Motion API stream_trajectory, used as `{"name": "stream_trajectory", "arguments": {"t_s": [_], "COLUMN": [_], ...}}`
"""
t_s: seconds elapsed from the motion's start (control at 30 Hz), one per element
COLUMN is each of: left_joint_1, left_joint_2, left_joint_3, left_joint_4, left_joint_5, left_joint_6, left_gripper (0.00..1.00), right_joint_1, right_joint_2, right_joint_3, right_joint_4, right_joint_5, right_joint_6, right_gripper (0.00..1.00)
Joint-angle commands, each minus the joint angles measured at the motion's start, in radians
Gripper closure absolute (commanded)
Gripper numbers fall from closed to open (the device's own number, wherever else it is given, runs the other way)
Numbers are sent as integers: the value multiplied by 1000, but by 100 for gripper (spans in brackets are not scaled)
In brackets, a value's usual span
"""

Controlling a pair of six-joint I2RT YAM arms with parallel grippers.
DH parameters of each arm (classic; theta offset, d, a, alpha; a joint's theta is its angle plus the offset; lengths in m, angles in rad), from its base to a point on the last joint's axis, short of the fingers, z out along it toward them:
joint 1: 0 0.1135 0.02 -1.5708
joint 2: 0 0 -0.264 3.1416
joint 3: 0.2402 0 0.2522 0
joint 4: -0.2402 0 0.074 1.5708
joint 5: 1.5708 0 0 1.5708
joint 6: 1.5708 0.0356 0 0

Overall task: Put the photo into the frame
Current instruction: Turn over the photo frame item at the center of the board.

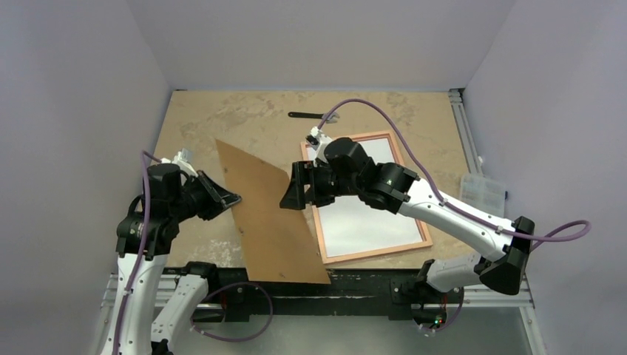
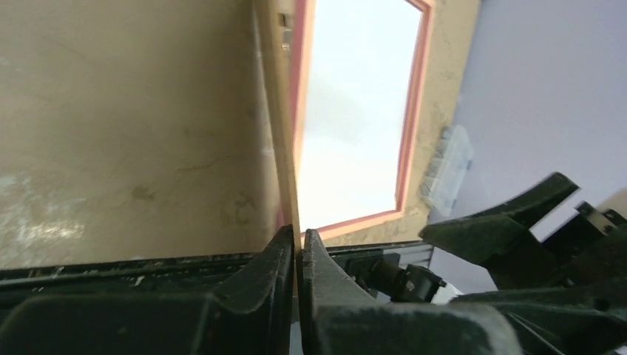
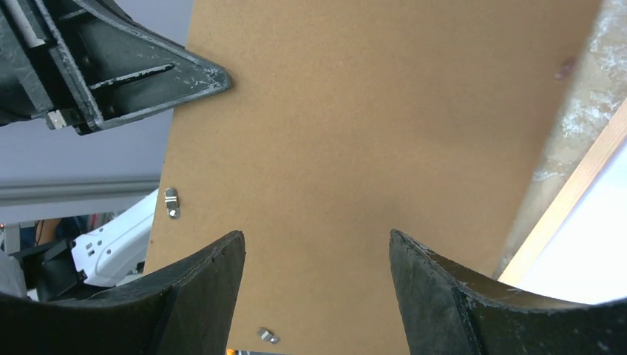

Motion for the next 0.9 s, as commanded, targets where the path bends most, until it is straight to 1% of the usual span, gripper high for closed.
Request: {"name": "stream_trajectory", "arguments": {"t_s": [0.0,0.23,0.33,0.53,0.63,0.7,0.77,0.87], "left_joint_1": [-1,-1,-1,-1,-1,-1,-1,-1], "left_joint_2": [-19,-65,-96,-155,-181,-197,-213,-230], "left_joint_3": [67,161,196,222,211,196,173,138], "left_joint_4": [-28,-97,-98,-38,37,98,160,258], "left_joint_5": [-36,-112,-125,-92,-43,-3,40,100], "left_joint_6": [14,50,47,11,-19,-41,-70,-109], "left_gripper": [100,100,100,100,100,100,100,100], "right_joint_1": [-23,-81,-113,-201,-263,-334,-416,-552], "right_joint_2": [-49,-54,-76,-153,-197,-220,-235,-243], "right_joint_3": [-26,-79,-114,-198,-239,-270,-317,-380], "right_joint_4": [48,53,52,49,49,59,90,157], "right_joint_5": [-44,-87,-97,-102,-126,-183,-279,-482], "right_joint_6": [5,-9,-19,-49,-70,-84,-96,-103], "right_gripper": [29,30,29,9,3,2,2,2]}}
